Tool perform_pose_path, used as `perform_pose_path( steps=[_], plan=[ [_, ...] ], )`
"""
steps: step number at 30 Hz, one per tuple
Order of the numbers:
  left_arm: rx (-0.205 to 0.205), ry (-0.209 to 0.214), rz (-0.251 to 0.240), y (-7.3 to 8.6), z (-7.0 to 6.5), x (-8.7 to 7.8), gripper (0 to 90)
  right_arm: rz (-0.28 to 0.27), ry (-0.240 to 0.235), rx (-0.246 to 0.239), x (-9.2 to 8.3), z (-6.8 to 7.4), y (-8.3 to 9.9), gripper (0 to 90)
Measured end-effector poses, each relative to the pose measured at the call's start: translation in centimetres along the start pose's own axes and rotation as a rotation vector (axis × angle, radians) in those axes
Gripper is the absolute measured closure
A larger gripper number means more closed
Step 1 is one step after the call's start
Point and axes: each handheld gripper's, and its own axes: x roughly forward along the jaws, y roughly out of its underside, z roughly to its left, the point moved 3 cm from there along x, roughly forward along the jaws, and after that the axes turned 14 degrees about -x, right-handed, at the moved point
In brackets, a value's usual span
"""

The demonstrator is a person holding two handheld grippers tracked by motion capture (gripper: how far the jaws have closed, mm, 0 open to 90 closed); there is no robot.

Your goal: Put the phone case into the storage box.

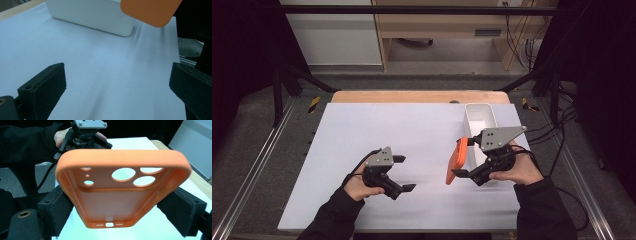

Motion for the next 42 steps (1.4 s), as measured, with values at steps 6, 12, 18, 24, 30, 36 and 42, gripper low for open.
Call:
perform_pose_path(
  steps=[6, 12, 18, 24, 30, 36, 42],
  plan=[
    [-0.021, -0.046, -0.006, 0.7, 1.0, -1.1, 0.0, 0.007, 0.040, 0.015, -0.9, -0.4, 0.0, 15.9],
    [-0.039, -0.094, -0.028, 1.4, 1.9, -2.4, 0.0, 0.007, 0.089, 0.037, -1.6, -0.9, 0.0, 15.9],
    [-0.064, -0.128, -0.048, 2.2, 2.7, -3.7, 0.0, -0.006, 0.137, 0.060, -2.3, -1.5, -0.1, 15.9],
    [-0.084, -0.163, -0.067, 2.7, 3.4, -4.6, 0.0, 0.008, 0.180, 0.086, -2.7, -2.2, -0.1, 15.9],
    [-0.098, -0.195, -0.095, 3.2, 4.0, -5.7, 0.0, 0.014, 0.224, 0.107, -3.1, -2.9, 0.0, 15.8],
    [-0.119, -0.224, -0.116, 3.7, 4.7, -6.8, 0.0, 0.012, 0.271, 0.123, -3.5, -3.4, -0.1, 15.9],
    [-0.138, -0.252, -0.137, 4.1, 5.4, -7.9, 0.0, 0.015, 0.325, 0.151, -3.7, -4.2, -0.1, 15.9]
  ],
)
